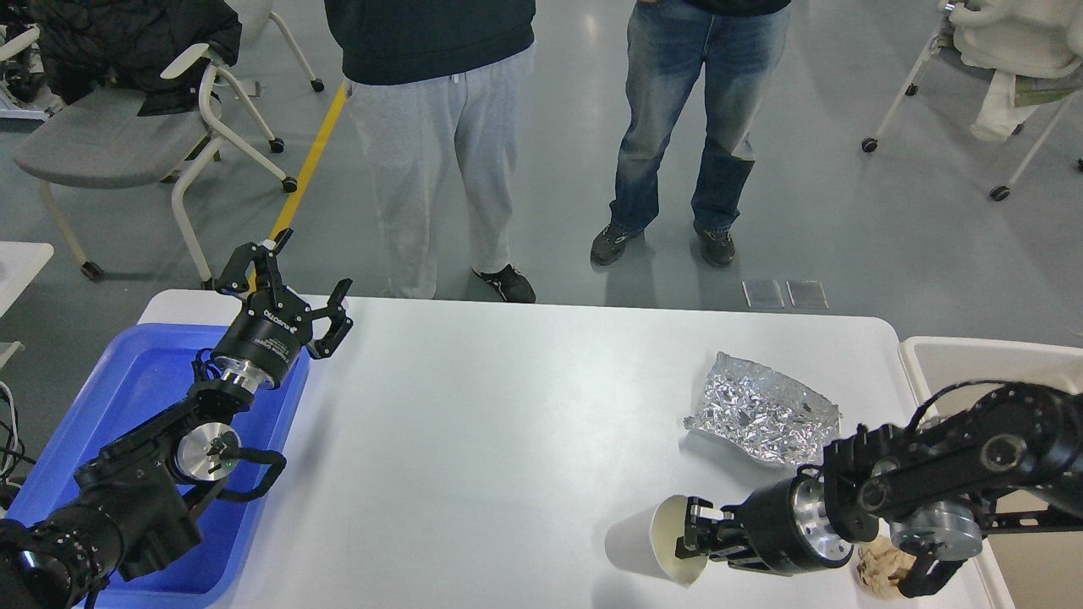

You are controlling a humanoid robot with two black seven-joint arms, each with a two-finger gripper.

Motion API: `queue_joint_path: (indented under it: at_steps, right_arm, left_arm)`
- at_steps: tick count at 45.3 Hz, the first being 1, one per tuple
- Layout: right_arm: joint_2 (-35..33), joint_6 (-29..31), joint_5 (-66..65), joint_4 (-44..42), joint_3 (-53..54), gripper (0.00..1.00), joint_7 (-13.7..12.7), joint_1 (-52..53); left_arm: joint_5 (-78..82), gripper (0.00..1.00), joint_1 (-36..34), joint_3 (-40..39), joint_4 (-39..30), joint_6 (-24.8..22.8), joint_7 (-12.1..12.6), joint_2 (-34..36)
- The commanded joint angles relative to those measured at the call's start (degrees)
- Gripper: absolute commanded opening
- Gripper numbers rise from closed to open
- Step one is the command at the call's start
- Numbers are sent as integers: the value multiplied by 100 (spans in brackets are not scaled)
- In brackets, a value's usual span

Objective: Tidy desktop
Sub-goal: 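Lift the paper cup and carry it over the white bin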

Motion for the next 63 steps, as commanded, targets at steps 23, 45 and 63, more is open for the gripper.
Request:
queue_joint_path:
  at_steps: [23, 45, 63]
  right_arm:
    - [-1917, 2171, 1005, -165, -867, 0, -49, 4074]
    - [-2602, 1222, 1946, -1079, -1701, 0, -119, 3951]
    - [-3657, -492, 3184, -2203, -904, 0, -348, 1668]
  left_arm:
    - [0, 100, 2, 0, 0, 0, 0, 3]
    - [0, 100, 2, 0, 0, 0, 0, 3]
    - [0, 100, 2, 0, 0, 0, 0, 3]
